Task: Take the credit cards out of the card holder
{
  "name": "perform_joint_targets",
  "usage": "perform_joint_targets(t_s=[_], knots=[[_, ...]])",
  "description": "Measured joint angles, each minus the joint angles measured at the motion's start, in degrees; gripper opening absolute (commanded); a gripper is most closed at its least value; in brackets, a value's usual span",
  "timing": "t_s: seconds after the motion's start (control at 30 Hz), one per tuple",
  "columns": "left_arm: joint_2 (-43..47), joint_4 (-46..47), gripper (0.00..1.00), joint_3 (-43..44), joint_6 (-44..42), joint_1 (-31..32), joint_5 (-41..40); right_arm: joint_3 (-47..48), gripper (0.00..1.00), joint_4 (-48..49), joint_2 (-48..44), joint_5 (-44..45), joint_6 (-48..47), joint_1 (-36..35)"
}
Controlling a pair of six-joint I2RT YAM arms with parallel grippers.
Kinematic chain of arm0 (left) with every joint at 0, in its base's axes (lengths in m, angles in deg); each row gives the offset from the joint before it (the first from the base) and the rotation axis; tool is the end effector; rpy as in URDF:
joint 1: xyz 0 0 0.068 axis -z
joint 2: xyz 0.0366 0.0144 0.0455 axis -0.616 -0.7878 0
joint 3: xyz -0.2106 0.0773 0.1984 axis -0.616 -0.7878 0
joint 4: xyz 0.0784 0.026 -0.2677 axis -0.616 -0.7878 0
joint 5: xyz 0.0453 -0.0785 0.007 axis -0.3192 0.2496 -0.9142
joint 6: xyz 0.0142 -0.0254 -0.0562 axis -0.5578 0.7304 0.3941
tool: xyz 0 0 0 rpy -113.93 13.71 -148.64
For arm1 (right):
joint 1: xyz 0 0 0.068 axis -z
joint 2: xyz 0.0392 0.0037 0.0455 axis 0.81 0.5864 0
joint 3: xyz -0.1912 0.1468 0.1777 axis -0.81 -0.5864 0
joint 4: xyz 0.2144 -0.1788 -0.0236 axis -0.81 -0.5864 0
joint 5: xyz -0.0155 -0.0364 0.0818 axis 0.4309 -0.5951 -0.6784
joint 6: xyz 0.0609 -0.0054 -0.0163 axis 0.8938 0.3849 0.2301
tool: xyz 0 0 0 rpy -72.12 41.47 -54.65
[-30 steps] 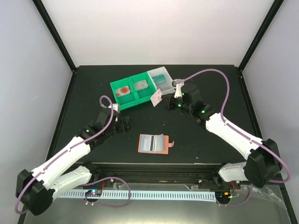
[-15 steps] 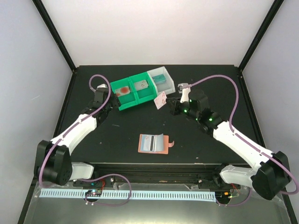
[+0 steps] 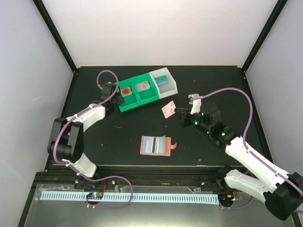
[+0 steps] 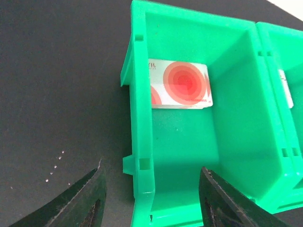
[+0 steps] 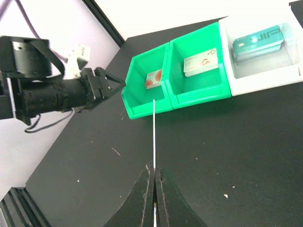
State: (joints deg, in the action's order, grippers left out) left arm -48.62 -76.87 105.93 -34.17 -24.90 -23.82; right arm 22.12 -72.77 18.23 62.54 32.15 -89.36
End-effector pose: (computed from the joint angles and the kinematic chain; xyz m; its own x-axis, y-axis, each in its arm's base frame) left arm 0.3585 -0.0746 0.2149 -0.6035 -0.4388 -0.6658 -0.3062 0.8985 -0.3147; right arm 0.1923 0.1455 0.3045 -0.6126 0.1866 -0.7681 -0.4396 0.7272 0.5272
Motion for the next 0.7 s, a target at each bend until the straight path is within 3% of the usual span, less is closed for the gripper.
perform_joint_targets(t_s=[0.4, 0.7], knots=[[-5.99, -0.04, 0.25, 0.15, 2.56, 0.00, 0.55, -0.48, 0.01, -2.19, -4.66, 1.90, -0.33, 0.00], [-1.29, 0.66, 0.16, -3.26, 2.54, 0.00, 3.54, -1.79, 0.01, -2.21, -5.60, 2.67, -0.04, 0.00]])
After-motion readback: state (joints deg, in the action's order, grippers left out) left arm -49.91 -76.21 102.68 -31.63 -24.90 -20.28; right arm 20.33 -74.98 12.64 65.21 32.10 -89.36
